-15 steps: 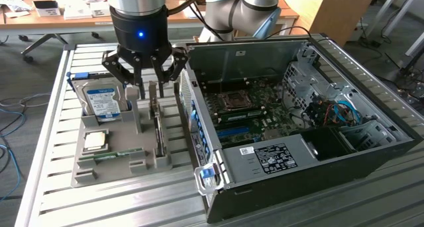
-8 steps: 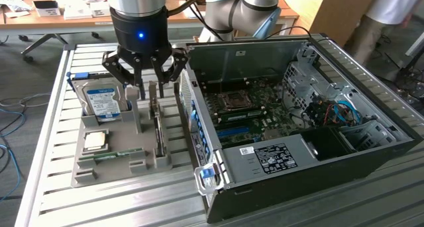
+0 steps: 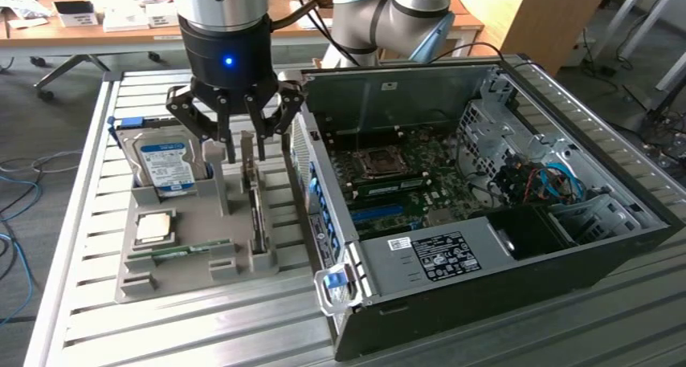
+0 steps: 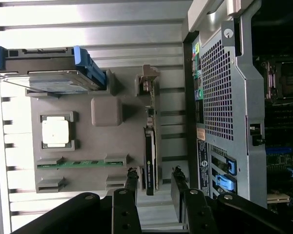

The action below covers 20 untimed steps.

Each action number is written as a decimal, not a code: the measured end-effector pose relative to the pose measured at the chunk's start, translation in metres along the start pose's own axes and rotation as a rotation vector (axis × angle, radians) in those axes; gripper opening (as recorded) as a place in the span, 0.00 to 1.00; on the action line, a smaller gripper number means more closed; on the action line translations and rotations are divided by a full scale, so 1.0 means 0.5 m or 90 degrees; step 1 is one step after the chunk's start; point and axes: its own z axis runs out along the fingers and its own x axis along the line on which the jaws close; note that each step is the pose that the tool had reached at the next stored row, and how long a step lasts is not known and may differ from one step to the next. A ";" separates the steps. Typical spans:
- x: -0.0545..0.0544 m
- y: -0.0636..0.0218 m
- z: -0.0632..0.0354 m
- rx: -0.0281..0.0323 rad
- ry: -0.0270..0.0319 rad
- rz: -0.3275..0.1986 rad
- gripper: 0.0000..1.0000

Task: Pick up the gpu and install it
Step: 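Pick up the gpu and move the gpu toward the slot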

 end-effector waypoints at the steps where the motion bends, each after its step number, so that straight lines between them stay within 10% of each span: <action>1: 0.000 0.000 0.000 0.0001 0.0001 0.000 0.42; 20: 0.000 0.000 0.009 0.0000 0.0000 0.000 0.42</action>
